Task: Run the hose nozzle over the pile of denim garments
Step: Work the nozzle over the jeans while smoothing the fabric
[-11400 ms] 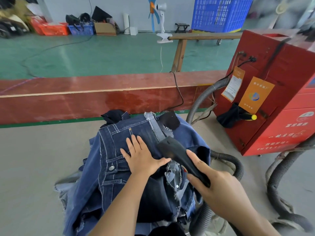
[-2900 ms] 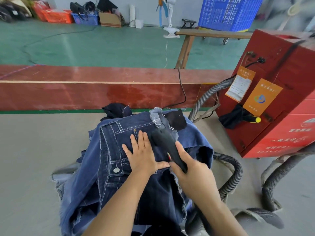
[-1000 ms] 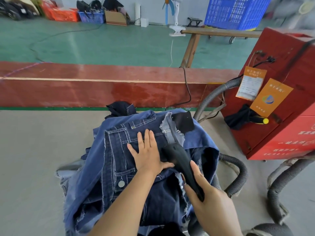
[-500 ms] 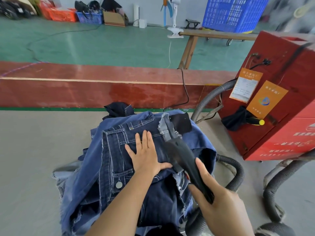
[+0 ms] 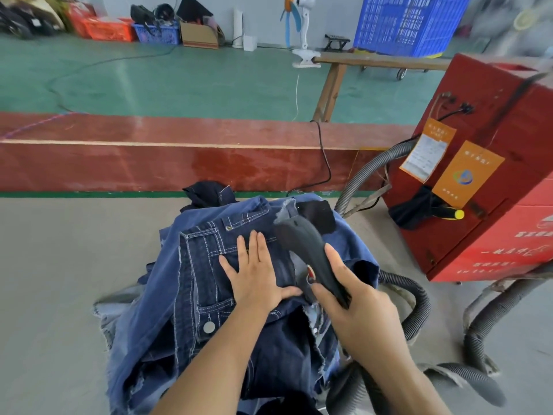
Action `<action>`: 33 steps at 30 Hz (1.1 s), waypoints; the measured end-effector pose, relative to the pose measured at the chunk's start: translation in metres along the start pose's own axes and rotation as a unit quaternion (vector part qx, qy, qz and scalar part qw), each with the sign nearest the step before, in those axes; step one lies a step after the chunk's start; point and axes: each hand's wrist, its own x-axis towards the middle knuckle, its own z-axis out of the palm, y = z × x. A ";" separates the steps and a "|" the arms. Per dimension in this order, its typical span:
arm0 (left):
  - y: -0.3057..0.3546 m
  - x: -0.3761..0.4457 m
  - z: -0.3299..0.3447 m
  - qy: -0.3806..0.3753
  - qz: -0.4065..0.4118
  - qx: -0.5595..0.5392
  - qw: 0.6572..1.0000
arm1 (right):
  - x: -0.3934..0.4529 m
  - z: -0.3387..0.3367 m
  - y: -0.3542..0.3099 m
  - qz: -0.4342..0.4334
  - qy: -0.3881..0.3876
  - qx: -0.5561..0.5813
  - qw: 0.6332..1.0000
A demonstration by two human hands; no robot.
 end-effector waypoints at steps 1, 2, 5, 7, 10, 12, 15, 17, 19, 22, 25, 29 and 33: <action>0.000 0.000 0.000 -0.002 0.000 -0.002 1.000 | -0.008 -0.003 0.001 -0.004 0.013 0.001 1.000; 0.000 0.001 0.001 -0.003 0.001 -0.002 1.000 | -0.017 -0.005 0.001 -0.006 0.027 -0.007 1.000; 0.000 0.002 0.002 -0.006 0.000 0.006 1.000 | -0.042 -0.004 0.011 0.017 0.071 -0.010 0.997; 0.000 0.001 0.002 -0.002 -0.001 0.008 1.000 | -0.051 0.002 0.014 0.048 0.037 -0.034 0.998; 0.000 -0.001 0.003 0.009 0.000 -0.007 1.000 | -0.052 0.010 0.012 0.063 -0.010 -0.092 0.994; 0.001 -0.001 0.002 0.008 0.000 -0.001 1.000 | -0.045 0.018 0.009 0.050 -0.003 -0.114 0.992; 0.002 0.000 0.001 0.003 -0.004 0.011 1.000 | -0.024 0.025 0.005 0.024 -0.014 -0.133 0.991; 0.001 -0.001 0.001 0.000 -0.004 0.007 1.000 | -0.003 0.022 0.002 0.024 -0.038 -0.090 0.995; 0.000 -0.002 0.001 0.001 -0.002 0.009 1.000 | 0.008 0.012 -0.002 0.019 -0.030 -0.031 0.999; 0.000 0.000 0.002 0.001 0.001 0.004 1.000 | 0.000 -0.001 -0.002 -0.005 0.022 0.015 1.000; 0.000 0.003 0.003 -0.001 0.001 0.001 1.000 | -0.023 -0.007 0.002 0.001 0.041 -0.004 0.999; 0.000 0.003 0.006 0.003 -0.001 0.005 1.000 | -0.044 0.003 0.012 0.054 0.003 -0.043 0.998; 0.000 0.001 0.006 0.011 0.001 0.002 1.000 | -0.041 0.020 0.011 0.055 -0.014 -0.096 0.994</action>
